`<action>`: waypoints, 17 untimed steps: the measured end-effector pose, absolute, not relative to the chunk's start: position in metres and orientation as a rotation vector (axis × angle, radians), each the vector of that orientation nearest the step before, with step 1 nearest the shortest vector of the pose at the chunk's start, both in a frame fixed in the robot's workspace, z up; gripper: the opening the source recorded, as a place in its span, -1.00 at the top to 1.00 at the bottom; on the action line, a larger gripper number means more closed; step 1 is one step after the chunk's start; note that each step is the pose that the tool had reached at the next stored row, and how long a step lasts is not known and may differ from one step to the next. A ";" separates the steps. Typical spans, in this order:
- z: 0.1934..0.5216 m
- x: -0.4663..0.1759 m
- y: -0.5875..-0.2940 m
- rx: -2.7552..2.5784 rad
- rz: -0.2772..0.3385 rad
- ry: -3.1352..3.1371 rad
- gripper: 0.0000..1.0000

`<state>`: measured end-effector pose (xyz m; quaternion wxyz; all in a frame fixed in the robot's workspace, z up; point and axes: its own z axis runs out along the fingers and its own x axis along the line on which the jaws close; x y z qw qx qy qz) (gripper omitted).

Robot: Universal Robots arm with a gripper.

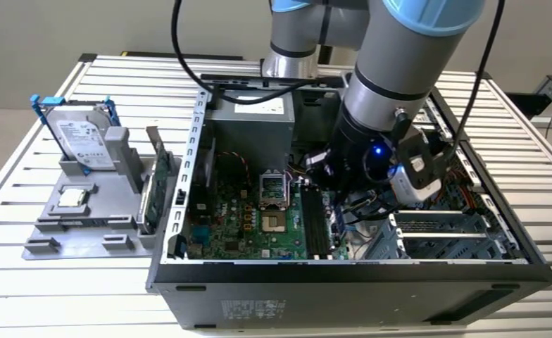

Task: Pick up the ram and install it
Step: 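Insert the ram into the slot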

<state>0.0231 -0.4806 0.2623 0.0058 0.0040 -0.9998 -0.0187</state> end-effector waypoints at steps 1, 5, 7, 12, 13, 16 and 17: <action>0.261 0.023 -0.481 0.013 -0.059 -3.129 1.00; 0.257 0.023 -0.480 0.013 -0.059 -3.129 1.00; 0.256 0.023 -0.480 0.013 -0.059 -3.129 1.00; 0.252 0.023 -0.480 0.014 -0.059 -3.129 1.00; 0.251 0.023 -0.480 0.014 -0.059 -3.129 1.00; 0.248 0.023 -0.480 0.014 -0.059 -3.129 1.00; 0.248 0.023 -0.480 0.014 -0.059 -3.129 1.00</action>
